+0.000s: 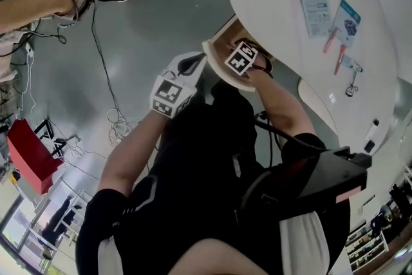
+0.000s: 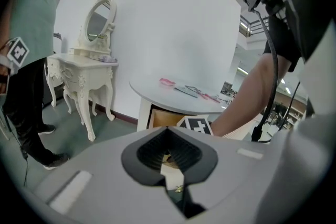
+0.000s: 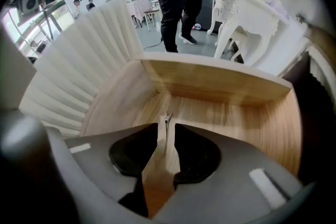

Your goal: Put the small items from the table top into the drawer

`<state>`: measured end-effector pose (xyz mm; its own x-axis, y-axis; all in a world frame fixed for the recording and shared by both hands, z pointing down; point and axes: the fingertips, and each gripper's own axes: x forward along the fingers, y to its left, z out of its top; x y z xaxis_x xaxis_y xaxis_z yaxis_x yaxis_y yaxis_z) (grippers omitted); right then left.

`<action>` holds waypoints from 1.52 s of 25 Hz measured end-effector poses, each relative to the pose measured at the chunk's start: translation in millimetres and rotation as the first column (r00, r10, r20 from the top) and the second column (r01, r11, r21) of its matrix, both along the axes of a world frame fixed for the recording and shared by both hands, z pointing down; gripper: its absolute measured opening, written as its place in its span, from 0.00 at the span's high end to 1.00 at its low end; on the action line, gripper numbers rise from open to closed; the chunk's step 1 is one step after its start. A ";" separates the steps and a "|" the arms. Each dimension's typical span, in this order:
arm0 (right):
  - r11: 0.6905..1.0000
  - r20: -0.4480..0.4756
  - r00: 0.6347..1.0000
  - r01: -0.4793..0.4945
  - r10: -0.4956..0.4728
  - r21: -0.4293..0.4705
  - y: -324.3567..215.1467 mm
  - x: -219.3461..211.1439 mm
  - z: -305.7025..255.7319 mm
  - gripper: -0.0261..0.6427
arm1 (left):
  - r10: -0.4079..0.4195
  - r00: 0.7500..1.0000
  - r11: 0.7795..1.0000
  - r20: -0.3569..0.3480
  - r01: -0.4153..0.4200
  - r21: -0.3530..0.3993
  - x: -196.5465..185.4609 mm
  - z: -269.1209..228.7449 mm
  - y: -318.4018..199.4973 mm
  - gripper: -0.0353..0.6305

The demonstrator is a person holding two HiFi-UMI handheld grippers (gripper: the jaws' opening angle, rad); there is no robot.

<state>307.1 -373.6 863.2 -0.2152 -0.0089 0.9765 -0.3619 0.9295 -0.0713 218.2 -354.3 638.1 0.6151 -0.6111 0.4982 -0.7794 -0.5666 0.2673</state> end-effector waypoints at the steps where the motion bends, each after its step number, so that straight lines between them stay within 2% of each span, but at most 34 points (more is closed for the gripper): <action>1: 1.000 0.014 1.000 -0.006 0.006 0.007 -0.3 -1.0 -8.9 0.81 | 0.003 1.000 1.000 -0.002 -0.003 0.010 1.0 -6.3 0.0 0.95; 5: 1.000 0.060 0.998 -0.025 0.025 0.009 9.5 -3.0 -46.0 0.82 | 0.016 1.000 0.999 -0.018 -0.015 0.050 8.5 -37.6 4.3 0.95; 9: 0.999 0.091 0.995 -0.032 0.030 0.022 16.9 -3.1 -78.7 0.87 | 0.035 0.999 0.995 -0.030 -0.032 0.090 16.9 -66.3 5.4 0.95; 16: 0.986 0.202 0.968 -0.158 0.146 0.043 24.0 4.5 -136.2 0.95 | 0.086 0.996 0.989 -0.028 -0.082 0.120 27.3 -86.3 20.8 0.95; 20: 0.966 0.296 0.928 -0.253 0.226 0.056 22.5 3.3 -174.1 0.96 | 0.105 0.994 0.986 -0.040 -0.099 0.135 30.8 -98.8 24.5 0.95; 26: 0.932 0.432 0.855 -0.354 0.286 0.082 20.3 0.1 -229.7 0.96 | 0.162 0.986 0.974 -0.030 -0.155 0.166 39.2 -117.4 22.6 0.95; 29: 0.913 0.490 0.819 -0.395 0.298 0.105 18.3 -0.1 -256.9 0.96 | 0.180 0.984 0.972 -0.020 -0.174 0.156 40.8 -122.5 25.0 0.95; 32: 0.889 0.549 0.778 -0.440 0.304 0.131 11.9 1.4 -283.5 0.96 | 0.186 0.982 0.968 -0.036 -0.177 0.177 43.2 -122.8 22.9 0.95; 35: 0.866 0.596 0.738 -0.482 0.317 0.136 9.3 4.3 -308.9 0.96 | 0.204 0.979 0.965 -0.014 -0.199 0.171 45.4 -130.1 21.6 0.95; 38: 0.846 0.629 0.705 -0.516 0.328 0.137 8.5 6.3 -327.7 0.96 | 0.215 0.976 0.960 -0.027 -0.206 0.191 46.0 -134.6 16.4 0.95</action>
<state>313.4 -365.1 535.6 -0.6230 -0.4892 0.6103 -0.6996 0.6976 -0.1550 264.2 -337.9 503.5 0.7595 -0.5446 0.3557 -0.6266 -0.7594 0.1750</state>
